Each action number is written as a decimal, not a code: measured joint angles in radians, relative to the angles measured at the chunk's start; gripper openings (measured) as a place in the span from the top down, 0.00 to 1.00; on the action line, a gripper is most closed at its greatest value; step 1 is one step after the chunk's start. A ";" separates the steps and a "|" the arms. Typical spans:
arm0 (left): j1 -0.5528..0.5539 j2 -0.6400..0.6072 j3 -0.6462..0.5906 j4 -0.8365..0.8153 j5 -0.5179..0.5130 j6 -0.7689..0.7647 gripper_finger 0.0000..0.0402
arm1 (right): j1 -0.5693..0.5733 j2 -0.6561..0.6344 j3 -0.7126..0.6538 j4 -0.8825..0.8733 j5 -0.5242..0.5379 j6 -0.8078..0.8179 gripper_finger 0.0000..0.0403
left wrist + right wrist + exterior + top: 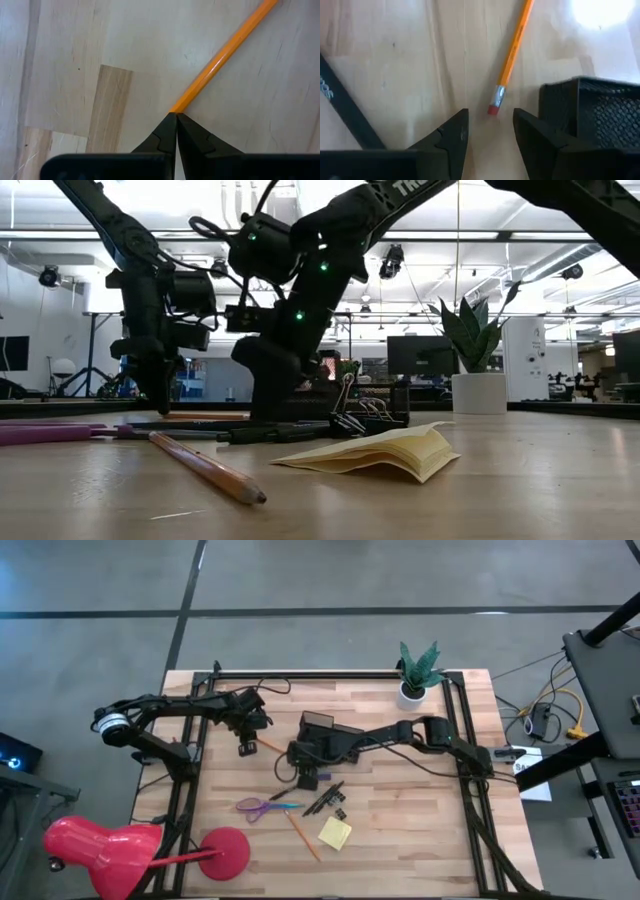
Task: Pick and place office supplies into organizer
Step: Put the top pencil into the desk organizer
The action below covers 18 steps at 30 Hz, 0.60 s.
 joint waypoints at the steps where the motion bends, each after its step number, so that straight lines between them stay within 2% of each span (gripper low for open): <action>1: 0.000 0.000 0.000 0.000 0.001 0.000 1.00 | -0.002 0.000 0.000 0.014 -0.012 0.000 0.64; 18: 0.000 0.001 -0.003 0.052 0.030 -0.045 1.00 | -0.020 0.033 0.003 0.080 -0.117 0.051 0.70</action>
